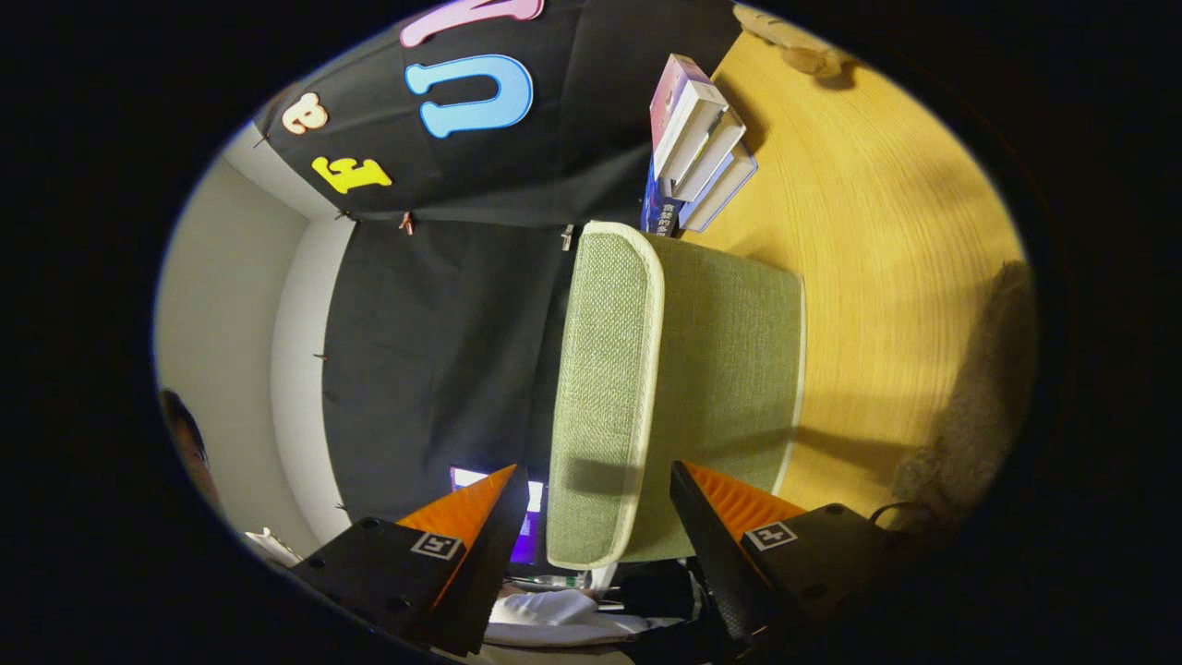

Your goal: Open the storage box then place both shoes into the box .Put the left shoe in first, then the right shoe, with the right side of both shoes facing outward in a uniform manner.

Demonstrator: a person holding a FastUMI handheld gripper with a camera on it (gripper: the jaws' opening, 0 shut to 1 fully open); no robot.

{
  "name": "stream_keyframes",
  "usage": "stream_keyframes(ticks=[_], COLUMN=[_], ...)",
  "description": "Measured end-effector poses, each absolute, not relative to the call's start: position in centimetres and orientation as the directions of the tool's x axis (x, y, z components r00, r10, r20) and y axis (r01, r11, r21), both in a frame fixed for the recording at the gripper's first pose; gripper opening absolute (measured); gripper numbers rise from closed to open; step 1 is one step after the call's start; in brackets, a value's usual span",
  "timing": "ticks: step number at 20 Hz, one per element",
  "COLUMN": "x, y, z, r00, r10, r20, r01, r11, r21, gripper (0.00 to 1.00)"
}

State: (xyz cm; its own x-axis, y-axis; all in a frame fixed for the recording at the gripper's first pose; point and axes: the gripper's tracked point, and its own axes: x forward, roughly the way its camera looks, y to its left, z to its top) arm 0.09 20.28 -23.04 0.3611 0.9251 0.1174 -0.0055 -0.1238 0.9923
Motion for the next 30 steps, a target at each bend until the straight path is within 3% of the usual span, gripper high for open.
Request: stream_keyframes(ticks=[7, 9, 12, 14, 21, 30], x=[0.5, 0.4, 0.3, 0.4, 0.4, 3.9], y=[22.0, 22.3, 21.6, 21.0, 20.2, 23.1], z=[-23.1, -23.2, -21.8, -21.6, -16.6, -6.3], r00=[0.326, 0.316, 0.328, 0.342, 0.427, 0.489], r10=[0.934, 0.937, 0.923, 0.925, 0.900, 0.866], r20=[0.145, 0.151, 0.203, 0.167, 0.092, 0.100], r01=[0.012, 0.032, 0.023, -0.027, -0.112, -0.238], r11=[-0.157, -0.170, -0.223, -0.168, -0.048, 0.022], r21=[0.988, 0.985, 0.975, 0.985, 0.993, 0.971], gripper=[0.93, 0.78, 0.34, 0.05, 0.05, 0.05])
